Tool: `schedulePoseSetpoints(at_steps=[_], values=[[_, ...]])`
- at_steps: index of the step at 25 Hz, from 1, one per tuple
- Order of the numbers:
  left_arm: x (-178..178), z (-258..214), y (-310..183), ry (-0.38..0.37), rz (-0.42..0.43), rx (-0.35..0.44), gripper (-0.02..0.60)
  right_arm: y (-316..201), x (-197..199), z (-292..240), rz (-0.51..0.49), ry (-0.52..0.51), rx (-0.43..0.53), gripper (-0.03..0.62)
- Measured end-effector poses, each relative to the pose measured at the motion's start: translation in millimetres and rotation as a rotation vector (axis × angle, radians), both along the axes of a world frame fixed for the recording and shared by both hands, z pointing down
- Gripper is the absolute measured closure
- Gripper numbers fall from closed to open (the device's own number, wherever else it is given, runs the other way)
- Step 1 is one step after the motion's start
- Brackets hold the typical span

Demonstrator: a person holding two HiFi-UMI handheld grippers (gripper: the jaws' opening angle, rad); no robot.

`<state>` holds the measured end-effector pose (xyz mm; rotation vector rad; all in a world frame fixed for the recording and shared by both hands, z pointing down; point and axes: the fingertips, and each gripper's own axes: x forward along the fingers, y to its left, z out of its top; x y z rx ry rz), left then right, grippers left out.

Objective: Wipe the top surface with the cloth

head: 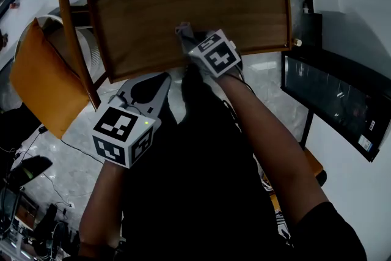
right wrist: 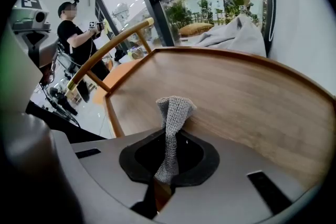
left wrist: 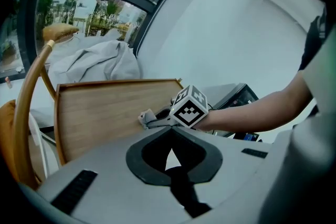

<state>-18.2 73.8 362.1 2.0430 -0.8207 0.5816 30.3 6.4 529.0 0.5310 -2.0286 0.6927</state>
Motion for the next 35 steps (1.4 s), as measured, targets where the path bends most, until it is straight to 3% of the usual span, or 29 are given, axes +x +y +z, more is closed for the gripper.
schedulePoseSetpoints(at_steps=[20,35], values=[[110,9,-12,0.005,0.107,0.001,0.571,-46,229,-12,0.244,0.126,0.095,0.555],[146,13,-2,0.002,0.121,0.000,0.571,-56,311,-19,0.367,0.269,0.151,0.554]])
